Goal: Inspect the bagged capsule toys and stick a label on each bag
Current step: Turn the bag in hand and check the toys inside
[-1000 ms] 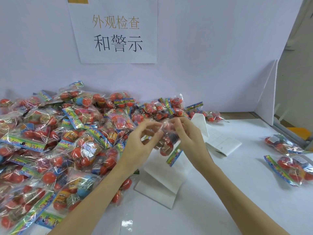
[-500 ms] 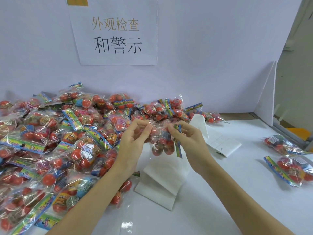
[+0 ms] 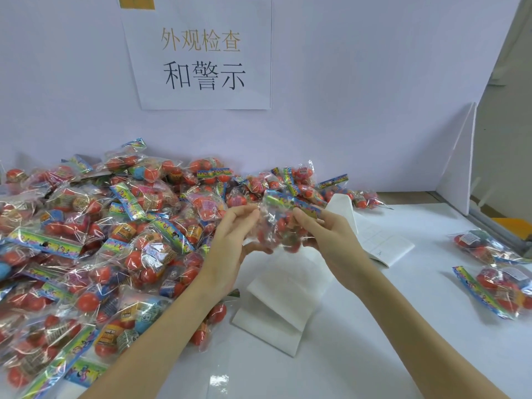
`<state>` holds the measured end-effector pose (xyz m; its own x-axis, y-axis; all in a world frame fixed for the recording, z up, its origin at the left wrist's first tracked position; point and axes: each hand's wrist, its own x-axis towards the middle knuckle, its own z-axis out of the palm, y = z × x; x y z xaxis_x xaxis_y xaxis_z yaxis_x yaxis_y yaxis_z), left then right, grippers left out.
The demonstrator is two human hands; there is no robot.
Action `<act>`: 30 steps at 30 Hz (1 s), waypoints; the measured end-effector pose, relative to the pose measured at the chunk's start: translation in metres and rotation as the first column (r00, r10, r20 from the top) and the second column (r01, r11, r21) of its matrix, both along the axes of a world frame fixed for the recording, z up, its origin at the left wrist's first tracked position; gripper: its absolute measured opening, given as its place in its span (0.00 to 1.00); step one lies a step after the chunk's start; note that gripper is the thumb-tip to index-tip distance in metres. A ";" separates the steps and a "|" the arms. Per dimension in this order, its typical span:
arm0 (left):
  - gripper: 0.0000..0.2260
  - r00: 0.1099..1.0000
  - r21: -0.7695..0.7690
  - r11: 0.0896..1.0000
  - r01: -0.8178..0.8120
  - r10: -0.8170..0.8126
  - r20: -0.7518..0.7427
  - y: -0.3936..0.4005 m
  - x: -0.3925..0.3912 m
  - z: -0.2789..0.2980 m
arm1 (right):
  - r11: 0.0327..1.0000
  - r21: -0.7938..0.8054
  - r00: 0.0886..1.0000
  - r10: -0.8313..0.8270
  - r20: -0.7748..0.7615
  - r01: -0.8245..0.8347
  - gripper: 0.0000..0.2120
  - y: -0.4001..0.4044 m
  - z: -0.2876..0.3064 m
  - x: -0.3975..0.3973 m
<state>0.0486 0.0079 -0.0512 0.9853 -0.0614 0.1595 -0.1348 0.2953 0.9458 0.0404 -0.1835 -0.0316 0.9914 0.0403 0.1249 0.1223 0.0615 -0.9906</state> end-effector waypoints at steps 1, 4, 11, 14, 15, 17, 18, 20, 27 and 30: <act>0.13 0.999 0.051 0.998 0.038 -0.039 0.002 -0.001 -0.001 0.000 | 0.999 0.034 1.000 -0.003 0.000 0.003 0.21 0.000 0.000 0.001; 0.09 0.999 0.155 0.988 0.021 -0.027 0.038 -0.004 -0.004 0.000 | 0.994 0.095 0.999 0.053 -0.011 -0.052 0.23 0.001 0.000 0.001; 0.09 0.978 0.216 0.961 -0.170 0.136 0.161 0.000 -0.003 0.002 | 0.981 0.125 0.989 0.146 0.015 -0.147 0.14 -0.006 -0.001 0.003; 0.05 0.970 0.104 0.975 -0.194 0.175 0.171 0.001 -0.002 0.004 | 0.944 0.261 0.978 0.207 0.014 -0.204 0.12 -0.010 0.001 0.004; 0.04 0.970 0.043 0.979 -0.201 0.193 0.147 0.004 -0.001 0.005 | 0.929 0.310 0.978 0.210 0.009 -0.203 0.12 -0.012 0.003 0.005; 0.06 0.972 -0.001 0.977 -0.212 0.211 0.105 0.010 0.002 0.006 | 0.910 0.380 0.983 0.183 -0.003 -0.168 0.12 -0.016 0.003 0.008; 0.05 0.976 0.005 0.980 -0.198 0.197 0.090 0.011 0.003 0.005 | 0.904 0.400 0.985 0.169 -0.015 -0.149 0.12 -0.017 0.004 0.008; 0.08 0.989 0.049 0.991 -0.125 0.121 0.080 0.009 0.001 0.005 | 0.903 0.406 0.984 0.174 -0.039 -0.144 0.10 -0.017 0.004 0.008; 0.21 0.952 0.135 0.944 0.300 -0.305 0.015 -0.003 -0.007 0.005 | 0.990 0.041 0.991 0.133 0.029 -0.135 0.16 0.015 -0.016 -0.005; 0.20 0.978 0.110 0.973 0.202 -0.206 0.022 -0.002 -0.009 0.005 | 0.999 -0.045 1.000 -0.021 0.017 0.021 0.16 0.023 -0.020 -0.004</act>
